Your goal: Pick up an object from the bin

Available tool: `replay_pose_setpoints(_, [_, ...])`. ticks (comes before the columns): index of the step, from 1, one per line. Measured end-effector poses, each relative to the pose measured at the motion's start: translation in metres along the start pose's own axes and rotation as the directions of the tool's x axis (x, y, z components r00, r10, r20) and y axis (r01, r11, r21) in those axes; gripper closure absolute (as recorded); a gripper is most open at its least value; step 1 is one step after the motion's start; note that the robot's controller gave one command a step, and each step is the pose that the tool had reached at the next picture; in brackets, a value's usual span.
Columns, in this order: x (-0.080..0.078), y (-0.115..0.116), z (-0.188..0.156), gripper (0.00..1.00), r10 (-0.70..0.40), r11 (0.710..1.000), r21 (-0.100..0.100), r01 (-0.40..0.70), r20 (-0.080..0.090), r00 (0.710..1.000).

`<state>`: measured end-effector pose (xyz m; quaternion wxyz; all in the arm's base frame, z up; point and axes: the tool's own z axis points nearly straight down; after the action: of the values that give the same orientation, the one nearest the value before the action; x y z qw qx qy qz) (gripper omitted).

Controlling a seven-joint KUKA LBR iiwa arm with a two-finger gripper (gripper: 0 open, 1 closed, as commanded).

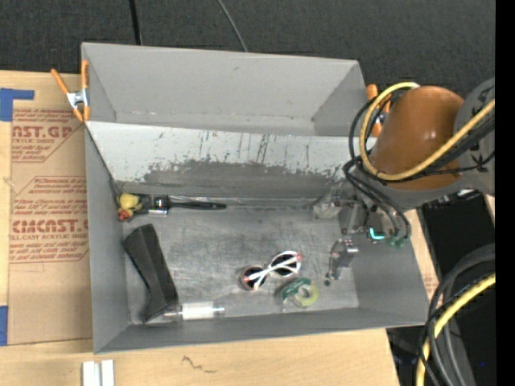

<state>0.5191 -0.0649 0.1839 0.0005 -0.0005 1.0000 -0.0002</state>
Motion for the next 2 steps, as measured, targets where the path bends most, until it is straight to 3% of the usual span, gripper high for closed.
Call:
replay_pose_setpoints(1, [0.000,0.000,0.000,0.00,0.000,1.000,0.000,0.000,0.000,1.000])
replay_pose_setpoints(2, [-0.012,0.032,0.068,0.00,-0.023,1.000,0.000,0.023,0.006,1.000])
